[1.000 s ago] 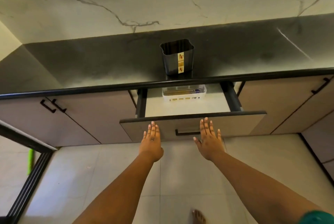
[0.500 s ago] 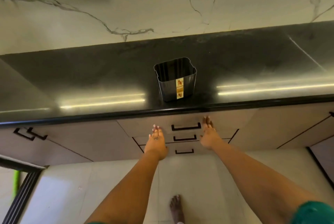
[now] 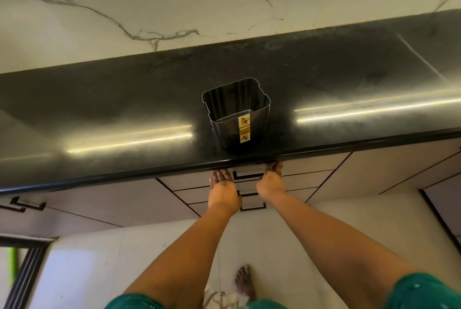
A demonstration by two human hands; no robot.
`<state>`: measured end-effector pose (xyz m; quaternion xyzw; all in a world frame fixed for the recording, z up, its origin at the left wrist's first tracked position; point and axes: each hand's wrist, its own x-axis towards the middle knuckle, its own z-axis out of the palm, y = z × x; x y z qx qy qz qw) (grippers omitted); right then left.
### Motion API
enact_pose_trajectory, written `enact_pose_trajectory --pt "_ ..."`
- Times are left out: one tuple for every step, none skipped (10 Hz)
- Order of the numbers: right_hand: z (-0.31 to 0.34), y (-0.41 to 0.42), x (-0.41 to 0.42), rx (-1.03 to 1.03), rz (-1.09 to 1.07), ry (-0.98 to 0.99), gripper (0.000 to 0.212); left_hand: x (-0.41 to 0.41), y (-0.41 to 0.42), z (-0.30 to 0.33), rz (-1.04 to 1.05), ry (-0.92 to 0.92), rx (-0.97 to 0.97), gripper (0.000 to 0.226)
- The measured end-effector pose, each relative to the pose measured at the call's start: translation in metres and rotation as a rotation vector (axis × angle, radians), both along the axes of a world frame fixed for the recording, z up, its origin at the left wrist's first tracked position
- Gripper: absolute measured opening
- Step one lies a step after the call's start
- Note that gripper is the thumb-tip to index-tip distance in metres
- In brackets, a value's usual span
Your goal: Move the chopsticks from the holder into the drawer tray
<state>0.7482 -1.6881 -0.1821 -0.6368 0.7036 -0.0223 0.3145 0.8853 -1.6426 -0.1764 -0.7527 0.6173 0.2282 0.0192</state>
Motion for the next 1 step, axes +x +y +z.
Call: enact_pose_trajectory --pt "0.0089 0.0068 -0.0136 -0.144 0.059 0.061 0.032 0.0018 0.0064 0.0100 0.028 0.047 -0.162 0.067"
